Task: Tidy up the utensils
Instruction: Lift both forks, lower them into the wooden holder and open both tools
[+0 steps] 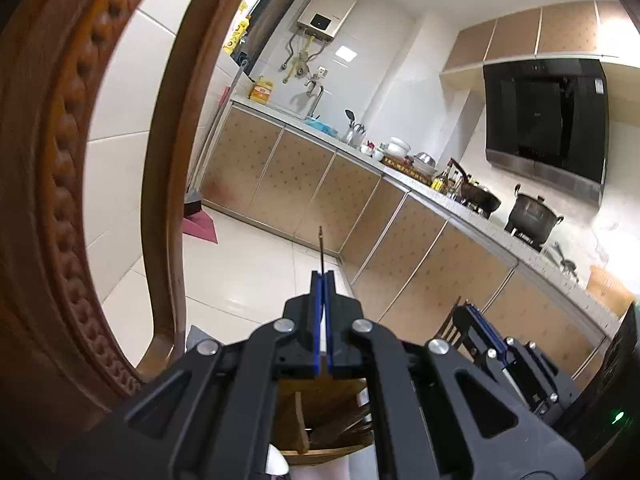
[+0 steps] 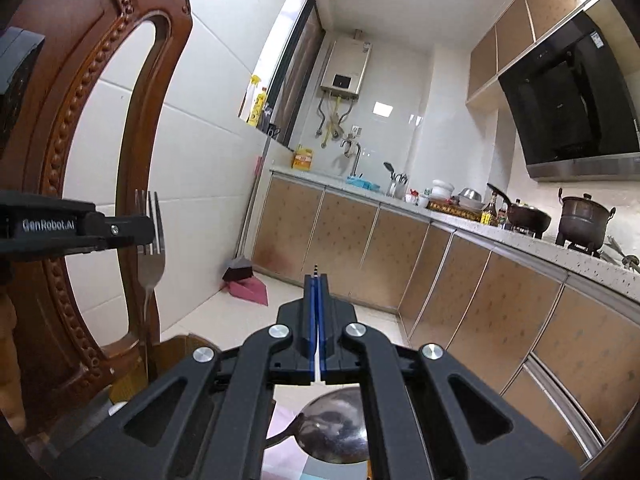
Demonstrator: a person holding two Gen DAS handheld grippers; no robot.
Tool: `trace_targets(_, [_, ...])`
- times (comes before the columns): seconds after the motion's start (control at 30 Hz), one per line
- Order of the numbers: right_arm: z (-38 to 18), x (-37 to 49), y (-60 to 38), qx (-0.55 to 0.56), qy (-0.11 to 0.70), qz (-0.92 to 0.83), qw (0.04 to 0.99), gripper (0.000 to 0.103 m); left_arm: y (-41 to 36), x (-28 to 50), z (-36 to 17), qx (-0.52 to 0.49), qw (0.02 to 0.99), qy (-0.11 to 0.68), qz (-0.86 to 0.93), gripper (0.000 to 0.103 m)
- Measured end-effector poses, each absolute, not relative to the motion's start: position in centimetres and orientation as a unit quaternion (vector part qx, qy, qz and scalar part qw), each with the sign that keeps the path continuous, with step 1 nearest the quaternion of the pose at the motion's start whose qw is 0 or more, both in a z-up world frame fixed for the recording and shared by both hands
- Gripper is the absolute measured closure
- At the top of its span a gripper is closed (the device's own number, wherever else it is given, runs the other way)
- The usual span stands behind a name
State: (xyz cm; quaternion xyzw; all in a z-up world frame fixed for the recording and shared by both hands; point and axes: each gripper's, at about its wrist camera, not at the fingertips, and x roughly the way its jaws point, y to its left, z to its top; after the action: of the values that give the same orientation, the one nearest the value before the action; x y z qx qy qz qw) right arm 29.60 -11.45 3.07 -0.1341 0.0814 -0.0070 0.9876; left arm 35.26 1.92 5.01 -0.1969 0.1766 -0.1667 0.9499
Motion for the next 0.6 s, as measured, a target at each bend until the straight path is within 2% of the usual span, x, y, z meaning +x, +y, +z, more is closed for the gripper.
trace_targets(0.23, [0.7,30.4,-10.3,-0.147,0.092,0.006,0.985,0.101,2.0,35.7,1.4,-0.202,0.947,0.195,-0.157,0.101])
trace_targets(0.6, [-1.0,30.8,-10.5,-0.129,0.135,0.013,0.982,0.101,2.5,34.2,-0.4,-0.195,0.947,0.213,-0.142,0.101])
